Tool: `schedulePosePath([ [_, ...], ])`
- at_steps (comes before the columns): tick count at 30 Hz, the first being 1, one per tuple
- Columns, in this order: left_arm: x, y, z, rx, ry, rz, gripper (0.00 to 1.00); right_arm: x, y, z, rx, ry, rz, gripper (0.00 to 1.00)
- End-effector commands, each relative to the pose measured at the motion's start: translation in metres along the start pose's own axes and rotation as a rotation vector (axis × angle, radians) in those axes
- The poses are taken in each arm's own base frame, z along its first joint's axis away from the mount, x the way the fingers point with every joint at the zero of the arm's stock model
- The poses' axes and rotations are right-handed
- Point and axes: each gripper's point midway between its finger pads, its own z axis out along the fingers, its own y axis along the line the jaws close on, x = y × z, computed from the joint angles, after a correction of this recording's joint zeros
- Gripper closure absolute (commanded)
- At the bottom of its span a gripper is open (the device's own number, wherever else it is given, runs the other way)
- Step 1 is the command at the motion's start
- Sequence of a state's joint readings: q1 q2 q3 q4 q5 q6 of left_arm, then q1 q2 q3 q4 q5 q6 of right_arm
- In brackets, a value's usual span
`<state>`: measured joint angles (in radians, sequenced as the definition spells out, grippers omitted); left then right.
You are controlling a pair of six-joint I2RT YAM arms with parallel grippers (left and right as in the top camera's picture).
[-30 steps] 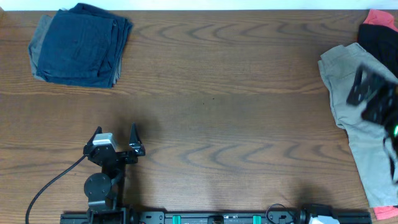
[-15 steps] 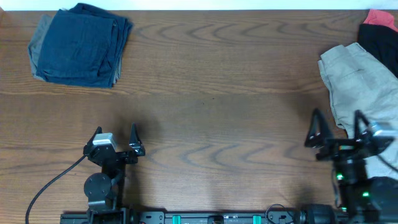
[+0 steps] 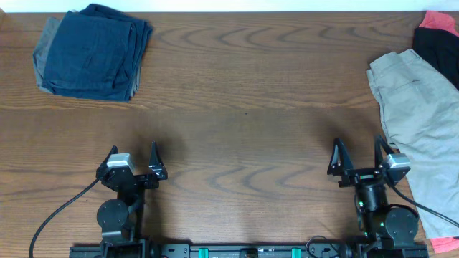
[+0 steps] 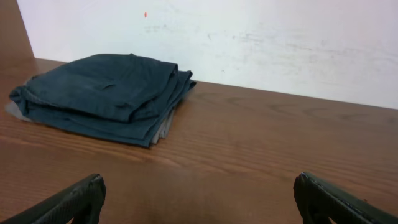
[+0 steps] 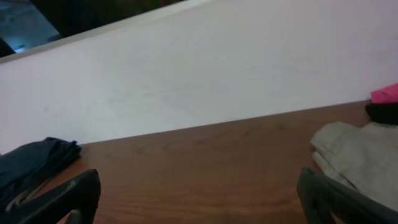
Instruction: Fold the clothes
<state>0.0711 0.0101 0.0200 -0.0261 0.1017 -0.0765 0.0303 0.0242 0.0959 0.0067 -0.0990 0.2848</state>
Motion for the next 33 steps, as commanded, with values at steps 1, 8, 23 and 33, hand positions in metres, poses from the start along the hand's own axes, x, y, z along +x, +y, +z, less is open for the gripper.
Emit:
schedulePosePath([
  [1, 0.015, 0.001, 0.001, 0.003, 0.047, 0.01, 0.02, 0.009, -0.008, 0.001, 0.034, -0.005, 0.02, 0.01],
  [8, 0.015, 0.001, 0.001, 0.003, 0.047, 0.01, 0.02, 0.025, -0.022, 0.002, 0.093, 0.007, 0.028, 0.01],
  [23, 0.015, 0.001, 0.001, 0.003, 0.047, 0.01, 0.02, 0.054, -0.032, -0.001, 0.129, 0.129, -0.138, 0.01],
  [33, 0.015, 0.001, 0.001, 0.003, 0.047, 0.01, 0.02, 0.052, -0.037, -0.001, 0.144, 0.125, -0.136, 0.01],
])
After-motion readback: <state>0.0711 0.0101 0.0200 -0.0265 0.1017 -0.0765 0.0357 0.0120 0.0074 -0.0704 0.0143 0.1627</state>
